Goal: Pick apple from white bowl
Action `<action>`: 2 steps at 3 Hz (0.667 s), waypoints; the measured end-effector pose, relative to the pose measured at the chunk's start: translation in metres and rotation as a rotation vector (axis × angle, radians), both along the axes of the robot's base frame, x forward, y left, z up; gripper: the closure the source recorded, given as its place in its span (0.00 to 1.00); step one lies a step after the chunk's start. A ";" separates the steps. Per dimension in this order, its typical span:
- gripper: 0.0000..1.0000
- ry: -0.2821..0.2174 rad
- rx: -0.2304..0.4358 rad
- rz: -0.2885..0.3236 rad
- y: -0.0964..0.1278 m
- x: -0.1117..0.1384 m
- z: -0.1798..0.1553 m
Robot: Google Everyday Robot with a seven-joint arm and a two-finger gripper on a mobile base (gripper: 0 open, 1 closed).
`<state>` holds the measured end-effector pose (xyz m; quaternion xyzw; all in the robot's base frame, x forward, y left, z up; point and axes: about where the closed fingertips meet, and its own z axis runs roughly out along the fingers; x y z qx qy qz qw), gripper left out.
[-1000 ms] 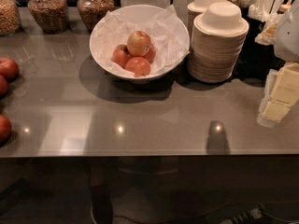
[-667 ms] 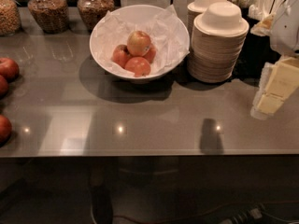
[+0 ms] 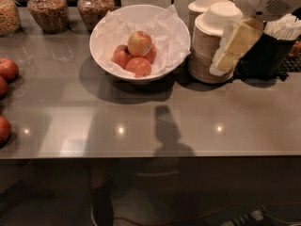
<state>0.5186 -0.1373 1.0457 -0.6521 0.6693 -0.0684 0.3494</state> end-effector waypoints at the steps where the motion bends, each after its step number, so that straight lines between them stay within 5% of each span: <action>1: 0.00 -0.075 0.032 0.091 0.041 0.041 0.021; 2: 0.00 -0.084 0.045 0.154 0.074 0.078 0.027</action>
Offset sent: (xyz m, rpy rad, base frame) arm 0.1265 0.1159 0.0294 0.0616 -0.0846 0.2324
